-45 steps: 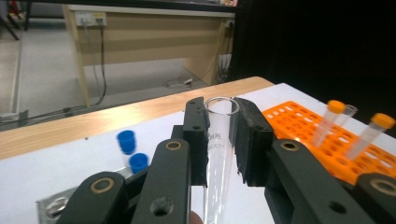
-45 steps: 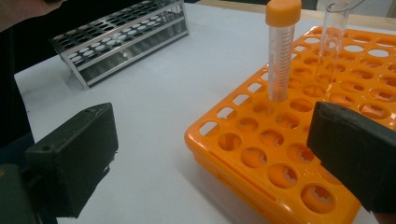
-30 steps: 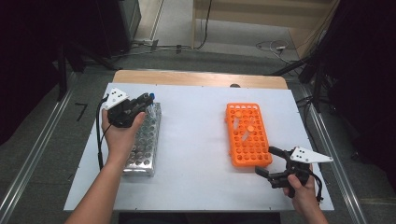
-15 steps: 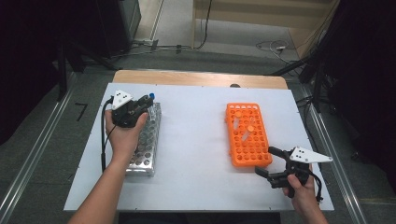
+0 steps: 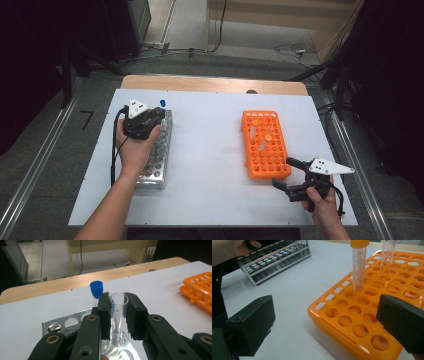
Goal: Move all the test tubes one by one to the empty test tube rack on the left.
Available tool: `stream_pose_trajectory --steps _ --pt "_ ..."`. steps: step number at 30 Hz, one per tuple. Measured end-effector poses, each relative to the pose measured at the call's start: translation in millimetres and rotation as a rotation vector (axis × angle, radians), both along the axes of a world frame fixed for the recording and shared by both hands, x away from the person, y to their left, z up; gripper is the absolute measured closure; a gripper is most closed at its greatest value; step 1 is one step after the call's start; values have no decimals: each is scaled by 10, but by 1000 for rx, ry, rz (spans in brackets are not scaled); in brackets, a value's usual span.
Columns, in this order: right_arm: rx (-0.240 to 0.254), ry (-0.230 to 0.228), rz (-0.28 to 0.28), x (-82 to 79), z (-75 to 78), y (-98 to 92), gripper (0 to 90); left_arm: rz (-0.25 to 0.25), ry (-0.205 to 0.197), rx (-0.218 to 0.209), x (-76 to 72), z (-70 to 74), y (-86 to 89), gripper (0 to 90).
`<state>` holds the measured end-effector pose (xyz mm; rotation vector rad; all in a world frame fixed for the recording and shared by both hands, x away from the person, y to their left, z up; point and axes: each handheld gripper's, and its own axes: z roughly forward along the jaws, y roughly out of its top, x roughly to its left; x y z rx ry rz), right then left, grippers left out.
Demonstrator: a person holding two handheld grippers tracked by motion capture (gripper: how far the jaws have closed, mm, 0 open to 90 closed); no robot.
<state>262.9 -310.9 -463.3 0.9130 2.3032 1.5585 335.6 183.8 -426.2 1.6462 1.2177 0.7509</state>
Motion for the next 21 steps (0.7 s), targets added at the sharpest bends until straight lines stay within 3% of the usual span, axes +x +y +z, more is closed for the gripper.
stream_pose_trajectory --steps 9,14,17,21 --pt "0 2 -4 2 0 -3 8 -11 -4 -38 -24 17 1 618" --pt "2 0 -12 6 8 -13 7 -47 -17 -114 -108 77 22 404" --pt "3 -1 -18 14 11 -17 8 -89 -20 -138 -191 115 6 261" --pt "0 1 -29 29 15 -15 9 -139 -24 -163 -308 135 -27 142"
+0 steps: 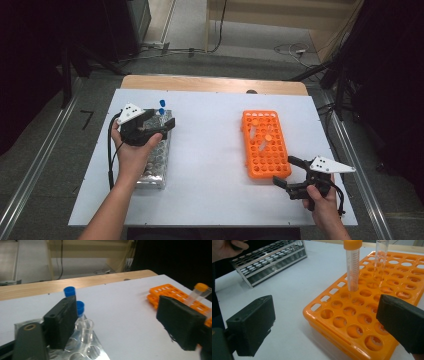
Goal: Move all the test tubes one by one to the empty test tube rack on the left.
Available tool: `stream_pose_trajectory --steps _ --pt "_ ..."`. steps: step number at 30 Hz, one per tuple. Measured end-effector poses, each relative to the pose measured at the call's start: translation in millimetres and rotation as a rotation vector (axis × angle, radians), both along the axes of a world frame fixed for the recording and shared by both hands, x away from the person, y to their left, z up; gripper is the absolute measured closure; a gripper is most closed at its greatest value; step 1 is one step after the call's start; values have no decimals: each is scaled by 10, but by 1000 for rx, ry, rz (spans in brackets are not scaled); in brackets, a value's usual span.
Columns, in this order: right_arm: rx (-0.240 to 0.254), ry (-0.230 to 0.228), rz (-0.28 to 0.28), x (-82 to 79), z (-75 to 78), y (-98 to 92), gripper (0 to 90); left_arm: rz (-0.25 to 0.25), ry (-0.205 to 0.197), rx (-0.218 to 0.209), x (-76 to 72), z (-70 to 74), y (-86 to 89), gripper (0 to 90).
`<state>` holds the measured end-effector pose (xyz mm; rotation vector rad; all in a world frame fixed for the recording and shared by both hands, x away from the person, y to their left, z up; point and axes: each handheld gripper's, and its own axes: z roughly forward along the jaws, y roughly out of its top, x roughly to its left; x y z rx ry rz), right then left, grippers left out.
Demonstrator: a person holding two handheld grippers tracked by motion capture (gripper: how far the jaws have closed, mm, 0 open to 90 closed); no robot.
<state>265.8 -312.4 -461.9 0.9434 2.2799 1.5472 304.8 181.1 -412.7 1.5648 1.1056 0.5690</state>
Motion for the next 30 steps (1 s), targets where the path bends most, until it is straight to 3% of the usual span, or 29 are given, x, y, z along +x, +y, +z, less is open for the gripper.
stream_pose_trajectory --steps 6,14,19,23,30 --pt "-1 -5 -10 36 17 -2 11 -68 -10 -29 -182 9 -71 40" --pt "-19 -5 -38 140 47 24 20 -129 -22 -36 -394 -4 -173 0" --pt "-26 -2 -49 216 79 23 21 -149 -40 -41 -512 -6 -207 0" --pt "-23 5 -64 305 99 14 30 -163 -38 -20 -571 -21 -237 0" --pt "-39 26 -113 489 101 26 93 -171 -21 -21 -631 -88 -252 0"
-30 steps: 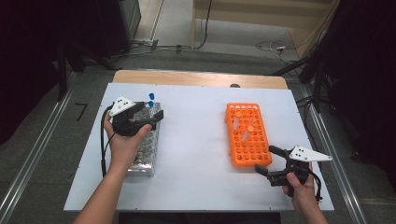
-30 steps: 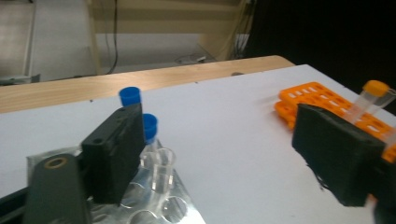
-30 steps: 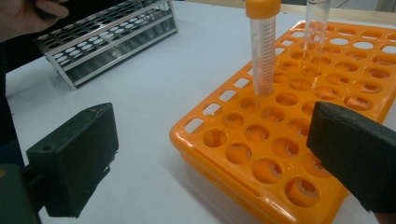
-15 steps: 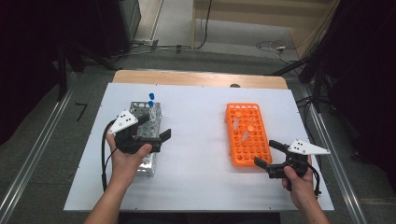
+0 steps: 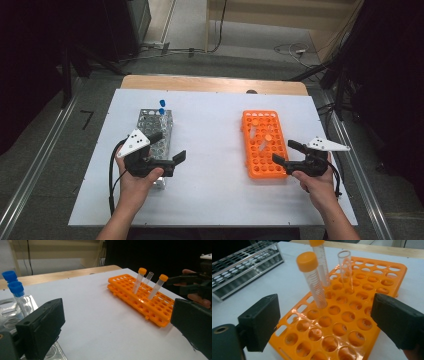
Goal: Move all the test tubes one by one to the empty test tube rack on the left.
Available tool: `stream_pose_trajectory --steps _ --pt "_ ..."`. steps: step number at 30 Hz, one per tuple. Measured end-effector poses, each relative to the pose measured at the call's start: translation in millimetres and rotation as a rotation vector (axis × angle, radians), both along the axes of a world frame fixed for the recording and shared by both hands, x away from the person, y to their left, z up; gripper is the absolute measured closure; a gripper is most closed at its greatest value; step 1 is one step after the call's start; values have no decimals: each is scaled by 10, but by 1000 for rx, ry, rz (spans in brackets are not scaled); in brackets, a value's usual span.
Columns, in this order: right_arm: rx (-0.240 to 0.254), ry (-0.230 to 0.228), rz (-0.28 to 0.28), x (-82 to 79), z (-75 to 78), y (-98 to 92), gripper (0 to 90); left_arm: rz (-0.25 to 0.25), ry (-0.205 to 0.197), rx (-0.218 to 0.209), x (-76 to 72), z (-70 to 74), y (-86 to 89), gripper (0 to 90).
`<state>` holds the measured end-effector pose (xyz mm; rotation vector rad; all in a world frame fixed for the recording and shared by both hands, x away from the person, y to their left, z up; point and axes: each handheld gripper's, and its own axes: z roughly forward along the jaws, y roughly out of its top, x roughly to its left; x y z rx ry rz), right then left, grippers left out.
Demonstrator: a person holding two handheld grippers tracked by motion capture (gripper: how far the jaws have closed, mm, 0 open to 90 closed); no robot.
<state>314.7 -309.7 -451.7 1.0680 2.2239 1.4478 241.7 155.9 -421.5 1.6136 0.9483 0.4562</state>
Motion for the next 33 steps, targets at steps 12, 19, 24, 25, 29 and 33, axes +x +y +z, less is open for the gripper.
stream_pose_trajectory --steps 12,19,24,25,29,33 --pt "0 8 -48 310 -10 61 290 -16 12 -1 -10 -27 -41 0" --pt "-73 26 -16 460 -33 170 428 -20 14 -3 -15 -35 -42 0" --pt "-93 43 -12 531 -71 213 570 -19 17 1 -15 -42 -49 0" --pt "-90 57 -8 551 -80 215 597 -19 19 0 -15 -44 -50 0" --pt "-92 81 4 606 -118 228 645 -16 26 6 -13 -48 -54 0" --pt "-101 89 19 638 -152 250 674 -16 27 8 -6 -54 -59 0"
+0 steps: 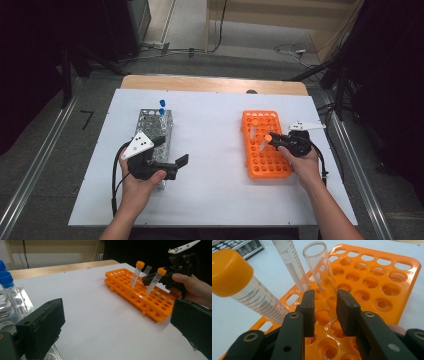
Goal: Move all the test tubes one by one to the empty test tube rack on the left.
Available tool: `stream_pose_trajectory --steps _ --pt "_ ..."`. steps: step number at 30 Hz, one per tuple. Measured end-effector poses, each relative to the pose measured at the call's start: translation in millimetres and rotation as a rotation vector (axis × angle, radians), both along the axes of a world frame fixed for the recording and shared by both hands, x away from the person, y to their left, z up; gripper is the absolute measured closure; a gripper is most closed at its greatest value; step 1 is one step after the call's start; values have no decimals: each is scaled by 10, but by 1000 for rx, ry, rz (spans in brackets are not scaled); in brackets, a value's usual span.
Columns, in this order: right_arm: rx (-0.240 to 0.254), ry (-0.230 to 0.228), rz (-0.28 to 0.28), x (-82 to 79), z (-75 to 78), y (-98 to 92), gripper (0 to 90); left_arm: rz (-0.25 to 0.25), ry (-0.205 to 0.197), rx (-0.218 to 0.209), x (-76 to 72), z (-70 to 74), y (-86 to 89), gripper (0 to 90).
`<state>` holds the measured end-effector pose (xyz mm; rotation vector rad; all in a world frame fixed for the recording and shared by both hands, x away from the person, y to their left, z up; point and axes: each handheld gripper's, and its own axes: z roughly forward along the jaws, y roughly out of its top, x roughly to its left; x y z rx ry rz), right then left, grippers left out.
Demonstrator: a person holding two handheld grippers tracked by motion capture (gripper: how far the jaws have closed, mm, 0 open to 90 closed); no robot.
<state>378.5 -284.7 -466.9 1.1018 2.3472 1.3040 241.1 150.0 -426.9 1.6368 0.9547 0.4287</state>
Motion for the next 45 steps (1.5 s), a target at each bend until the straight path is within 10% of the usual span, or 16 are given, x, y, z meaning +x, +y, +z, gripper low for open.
stream_pose_trajectory --steps 25,45 --pt "-84 -71 3 102 -20 100 742 1 4 6 8 -12 -22 0" --pt "0 -147 -29 -26 196 -41 743 -1 2 5 4 -10 -23 0"
